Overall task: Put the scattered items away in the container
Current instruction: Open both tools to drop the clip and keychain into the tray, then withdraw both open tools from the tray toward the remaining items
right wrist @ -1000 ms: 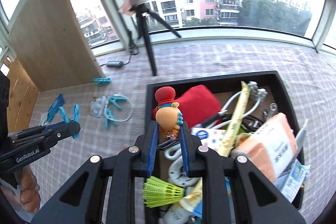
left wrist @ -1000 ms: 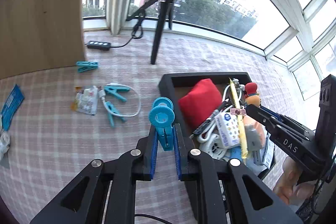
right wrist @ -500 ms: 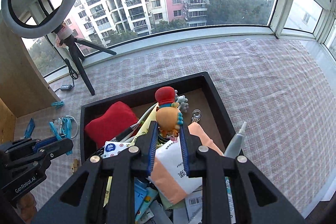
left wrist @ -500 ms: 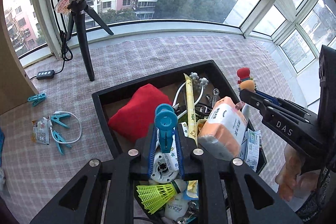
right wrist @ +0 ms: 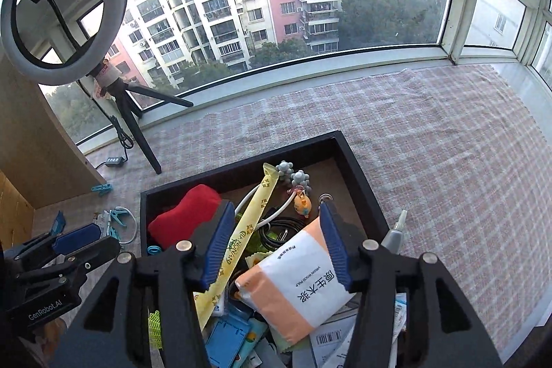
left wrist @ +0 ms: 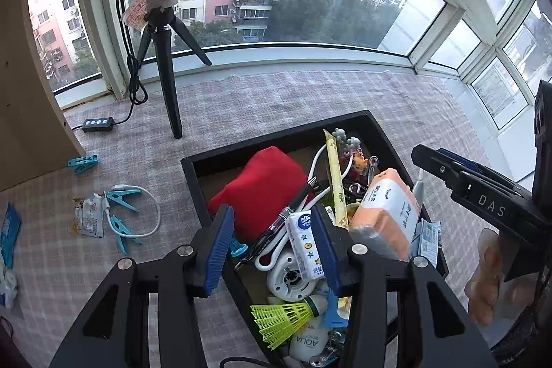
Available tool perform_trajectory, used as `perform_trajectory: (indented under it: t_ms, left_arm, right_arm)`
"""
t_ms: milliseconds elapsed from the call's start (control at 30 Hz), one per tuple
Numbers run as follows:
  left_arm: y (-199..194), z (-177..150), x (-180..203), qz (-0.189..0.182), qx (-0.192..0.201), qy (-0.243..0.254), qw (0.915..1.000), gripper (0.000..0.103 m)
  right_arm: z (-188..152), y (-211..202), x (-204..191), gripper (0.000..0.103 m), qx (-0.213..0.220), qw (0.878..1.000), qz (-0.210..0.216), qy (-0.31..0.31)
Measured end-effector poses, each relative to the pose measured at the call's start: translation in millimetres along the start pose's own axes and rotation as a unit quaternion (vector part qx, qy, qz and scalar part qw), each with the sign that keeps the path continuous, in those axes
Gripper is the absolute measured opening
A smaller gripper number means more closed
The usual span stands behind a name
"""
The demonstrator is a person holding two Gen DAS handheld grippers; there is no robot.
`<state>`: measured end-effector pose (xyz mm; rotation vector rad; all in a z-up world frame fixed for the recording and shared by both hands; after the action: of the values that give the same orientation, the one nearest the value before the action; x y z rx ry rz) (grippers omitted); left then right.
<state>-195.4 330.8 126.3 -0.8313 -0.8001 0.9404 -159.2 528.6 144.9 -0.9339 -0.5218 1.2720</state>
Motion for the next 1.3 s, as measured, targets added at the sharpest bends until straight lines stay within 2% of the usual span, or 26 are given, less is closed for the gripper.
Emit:
perform_trajectory:
  t_ms: [300, 600, 767, 967, 1167, 1233, 1300]
  left_arm:
    - [-18.8, -15.1, -35.5, 0.019, 0.007, -0.02, 0.9996, 0.044]
    - [-53.1, -42.2, -86.4, 0.059, 0.028, -0.037, 0.9972, 0.044]
    - [-76.5, -64.4, -124.6, 0.092, 0.048, -0.053, 0.9932, 0.044]
    - [-96.2, -92.1, -170.0, 0.117, 0.053, -0.083, 0.9883, 0.045]
    - [-115.2, -118.8, -205.4, 0.145, 0.065, -0.102, 0.982, 0.052]
    - [-118.6, -127.9, -218.5, 0.15, 0.063, -0.113, 0.9802, 0.059]
    - [-120.9, -138.2, -232.6, 0.149, 0.06, -0.129, 0.9785, 0.059]
  right_arm:
    - [-9.0, -5.4, -35.4, 0.051, -0.006, 0.999, 0.009, -0.033]
    - [-21.6, -22.2, -87.5, 0.051, 0.002, 0.997, 0.025, -0.07]
    - [-37.7, -26.1, -124.8, 0.055, 0.005, 0.994, 0.034, -0.1]
    - [-64.9, -18.8, -171.1, 0.055, -0.011, 0.99, 0.062, -0.124]
    - [-91.0, -14.8, -218.4, 0.055, -0.02, 0.984, 0.081, -0.156]
    - [-99.1, -14.1, -232.7, 0.055, -0.022, 0.982, 0.085, -0.164]
    - [-106.9, -13.7, -245.3, 0.055, -0.024, 0.981, 0.091, -0.168]
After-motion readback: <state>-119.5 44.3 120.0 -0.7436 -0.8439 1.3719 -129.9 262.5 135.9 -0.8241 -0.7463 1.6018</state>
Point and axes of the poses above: each gripper's, at about its wrist camera, not at the fingertips, and y roughly the way its jaws point, x to its right, z to its top, the point moved 2 cm from there along y, roughly the way its jaws point, and after that the axes turned 1 degree about z, right-handed, at the moved point
